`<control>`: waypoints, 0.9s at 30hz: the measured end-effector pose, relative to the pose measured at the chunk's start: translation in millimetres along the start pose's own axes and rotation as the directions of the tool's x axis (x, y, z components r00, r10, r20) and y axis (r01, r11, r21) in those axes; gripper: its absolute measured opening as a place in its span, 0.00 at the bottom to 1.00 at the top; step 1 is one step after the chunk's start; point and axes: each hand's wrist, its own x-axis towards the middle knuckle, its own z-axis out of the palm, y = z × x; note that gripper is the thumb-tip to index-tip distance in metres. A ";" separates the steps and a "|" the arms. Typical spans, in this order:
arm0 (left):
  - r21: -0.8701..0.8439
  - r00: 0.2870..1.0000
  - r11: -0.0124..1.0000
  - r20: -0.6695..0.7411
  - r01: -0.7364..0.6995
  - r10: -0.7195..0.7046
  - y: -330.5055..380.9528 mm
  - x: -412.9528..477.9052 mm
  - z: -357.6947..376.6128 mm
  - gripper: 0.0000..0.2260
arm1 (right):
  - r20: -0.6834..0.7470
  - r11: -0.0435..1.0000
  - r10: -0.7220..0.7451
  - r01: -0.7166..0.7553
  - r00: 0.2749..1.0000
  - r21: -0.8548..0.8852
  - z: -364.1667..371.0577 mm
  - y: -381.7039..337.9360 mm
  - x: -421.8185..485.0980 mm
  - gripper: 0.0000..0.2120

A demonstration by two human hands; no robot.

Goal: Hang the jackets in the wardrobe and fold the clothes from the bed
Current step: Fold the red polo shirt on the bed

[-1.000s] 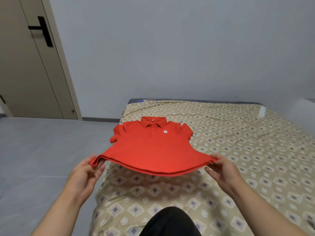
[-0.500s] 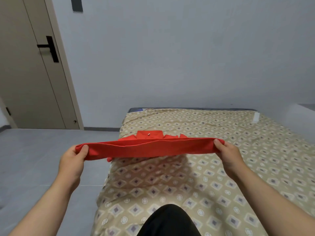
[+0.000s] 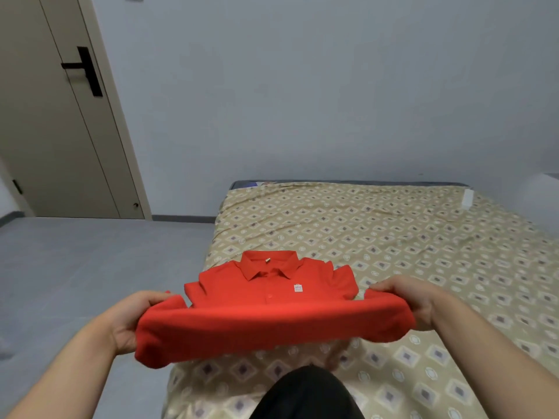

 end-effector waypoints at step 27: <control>0.639 0.809 0.768 -0.433 -0.035 0.397 -26.9 287.9 -11.3 0.25 | -0.670 0.887 -0.187 -0.171 0.718 -0.430 -7.9 3.9 285.3 0.21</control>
